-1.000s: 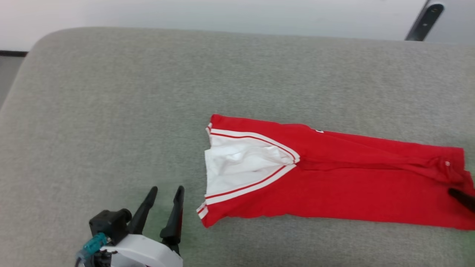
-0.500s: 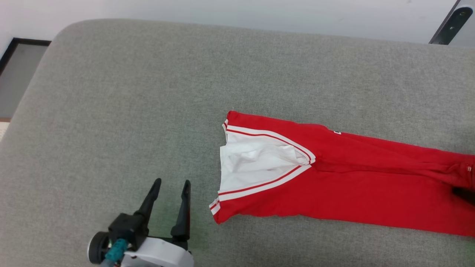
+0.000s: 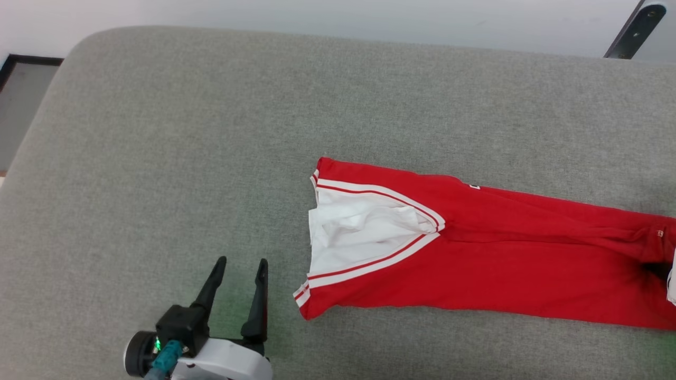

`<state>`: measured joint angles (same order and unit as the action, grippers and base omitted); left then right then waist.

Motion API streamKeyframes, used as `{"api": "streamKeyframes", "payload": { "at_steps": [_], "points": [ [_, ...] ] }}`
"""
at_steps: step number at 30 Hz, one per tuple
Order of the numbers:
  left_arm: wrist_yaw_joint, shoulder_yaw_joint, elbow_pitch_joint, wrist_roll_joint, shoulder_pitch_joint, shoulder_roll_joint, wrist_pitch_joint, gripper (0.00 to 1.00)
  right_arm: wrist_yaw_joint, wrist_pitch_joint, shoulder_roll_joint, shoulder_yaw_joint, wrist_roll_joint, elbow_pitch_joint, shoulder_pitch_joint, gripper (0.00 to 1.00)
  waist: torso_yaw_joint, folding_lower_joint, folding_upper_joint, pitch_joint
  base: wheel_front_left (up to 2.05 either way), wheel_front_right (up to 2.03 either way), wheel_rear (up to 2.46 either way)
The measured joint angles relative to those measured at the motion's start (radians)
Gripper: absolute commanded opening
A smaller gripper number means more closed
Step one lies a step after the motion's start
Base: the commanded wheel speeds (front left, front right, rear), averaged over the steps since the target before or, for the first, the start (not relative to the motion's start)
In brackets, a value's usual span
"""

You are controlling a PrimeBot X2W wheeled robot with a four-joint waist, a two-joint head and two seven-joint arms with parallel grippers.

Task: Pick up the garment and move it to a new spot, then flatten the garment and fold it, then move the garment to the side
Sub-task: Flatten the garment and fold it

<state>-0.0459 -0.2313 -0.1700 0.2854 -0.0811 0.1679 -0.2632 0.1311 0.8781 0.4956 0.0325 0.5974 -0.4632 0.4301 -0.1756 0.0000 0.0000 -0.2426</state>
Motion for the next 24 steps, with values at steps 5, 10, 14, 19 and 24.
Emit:
{"api": "streamKeyframes", "payload": {
  "at_steps": [5,10,14,19,24],
  "points": [
    [0.039,0.044,-0.008,-0.023,0.007,-0.023,0.000,1.00,0.000,-0.023,-0.005,0.008,0.003,-0.001,-0.004,0.00,0.011,0.0000,0.0000,0.009,0.00,0.00,0.00],
    [0.068,0.082,-0.017,-0.041,0.025,-0.039,0.000,1.00,0.001,-0.070,-0.003,0.035,0.000,-0.010,-0.014,0.00,0.028,0.0000,0.0000,0.020,0.00,0.00,0.00],
    [0.085,0.106,-0.023,-0.055,0.027,-0.052,0.000,1.00,0.000,-0.106,0.031,0.100,-0.001,-0.033,-0.023,0.00,0.046,0.0000,0.0000,0.019,0.00,0.00,0.00],
    [0.101,0.129,-0.026,-0.067,0.032,-0.066,0.000,1.00,0.000,-0.141,0.091,0.164,-0.002,-0.048,-0.044,0.00,0.062,0.0000,0.0000,0.016,0.00,0.00,0.00],
    [0.114,0.147,-0.039,-0.070,0.040,-0.081,0.000,1.00,0.000,-0.158,0.085,0.136,0.011,0.000,-0.052,0.00,0.080,0.0000,0.0000,0.020,0.00,0.00,0.00]
  ]
}}
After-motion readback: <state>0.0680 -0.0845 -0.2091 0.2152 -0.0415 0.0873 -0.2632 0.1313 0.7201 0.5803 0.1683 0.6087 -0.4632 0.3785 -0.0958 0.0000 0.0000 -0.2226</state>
